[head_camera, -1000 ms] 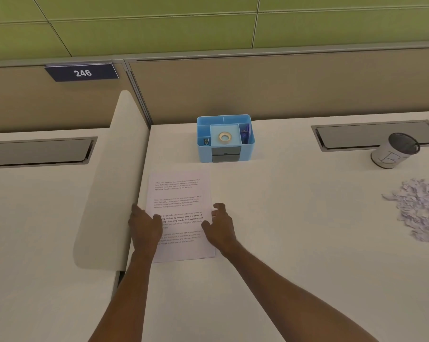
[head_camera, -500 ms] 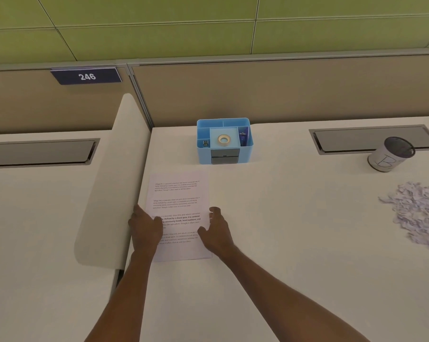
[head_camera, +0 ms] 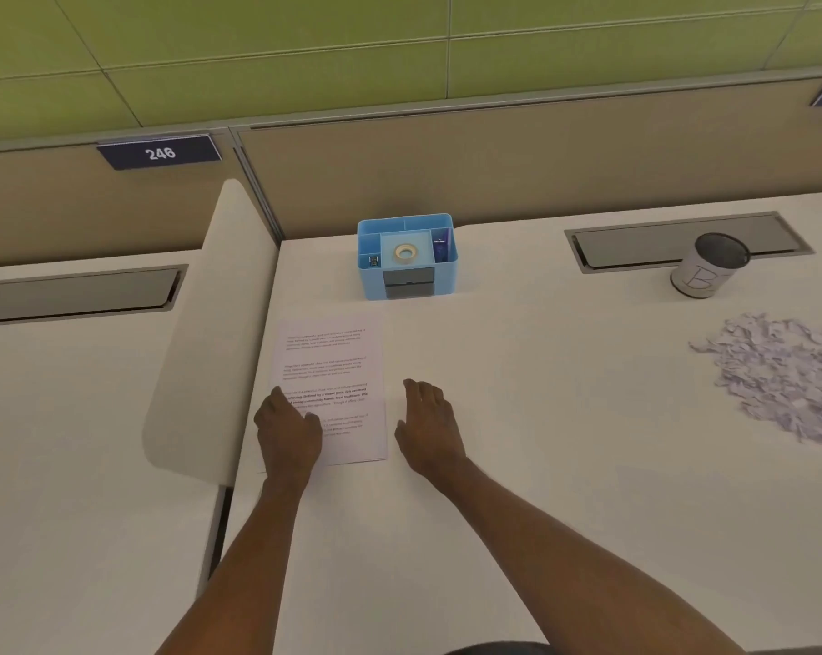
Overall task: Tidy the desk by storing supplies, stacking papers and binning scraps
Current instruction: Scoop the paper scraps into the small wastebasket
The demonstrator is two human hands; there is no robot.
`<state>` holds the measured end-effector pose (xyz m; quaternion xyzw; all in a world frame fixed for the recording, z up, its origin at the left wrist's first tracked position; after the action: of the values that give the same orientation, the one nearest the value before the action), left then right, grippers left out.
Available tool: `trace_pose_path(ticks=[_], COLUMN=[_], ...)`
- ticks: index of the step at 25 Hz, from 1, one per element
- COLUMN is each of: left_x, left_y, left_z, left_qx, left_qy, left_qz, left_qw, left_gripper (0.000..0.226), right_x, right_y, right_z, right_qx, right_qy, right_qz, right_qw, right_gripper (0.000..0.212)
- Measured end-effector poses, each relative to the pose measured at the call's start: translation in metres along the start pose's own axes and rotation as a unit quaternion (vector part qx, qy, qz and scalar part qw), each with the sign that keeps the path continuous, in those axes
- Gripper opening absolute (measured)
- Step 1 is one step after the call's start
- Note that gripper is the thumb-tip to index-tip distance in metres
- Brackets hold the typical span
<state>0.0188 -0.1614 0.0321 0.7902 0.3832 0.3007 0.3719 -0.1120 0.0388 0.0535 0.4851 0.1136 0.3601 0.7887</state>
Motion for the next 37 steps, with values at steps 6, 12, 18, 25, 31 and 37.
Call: trace_pose_path(ticks=[6,12,18,25,31,37], left_x=[0.043,0.098,0.161,0.212,0.231,0.24], left_y=[-0.044,-0.137,-0.236,-0.318,-0.364,-0.399], left_z=[-0.054,-0.14,-0.245,-0.347,-0.402,-0.431], left_qx=[-0.008,-0.02,-0.028,-0.034,-0.062,-0.087], left_qy=[-0.093,-0.16,-0.225,-0.265,-0.285,-0.287], left_qz=[-0.034,-0.005,0.06,0.095,0.096,0.069], left_qw=[0.995,0.987,0.972,0.959,0.952,0.951], left_gripper=[0.055,0.05,0.048,0.047,0.048,0.055], right_x=[0.03,0.068,0.094,0.103,0.086,0.057], right_y=[0.032,0.088,0.149,0.215,0.252,0.278], right_z=[-0.082,-0.204,-0.318,-0.415,-0.466,-0.5], right_qx=[0.066,0.113,0.133,0.144,0.148,0.143], right_qy=[-0.003,-0.048,-0.084,-0.097,-0.089,-0.069], right_qz=[-0.029,-0.052,-0.085,-0.125,-0.134,-0.137], right_qw=[0.997,0.991,0.984,0.977,0.976,0.978], right_gripper=[0.054,0.045,0.035,0.03,0.028,0.027])
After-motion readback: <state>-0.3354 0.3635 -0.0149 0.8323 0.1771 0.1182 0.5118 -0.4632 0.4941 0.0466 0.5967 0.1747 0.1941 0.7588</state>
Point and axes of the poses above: each hand's wrist, its own x-axis away from the middle knuckle, its own y-axis out of the back of the hand, z = x × y, the point moved 7 cm from there along -x, towards the middle knuckle, and after that the axes turned 4 degrees about z, right-handed, at the moved point
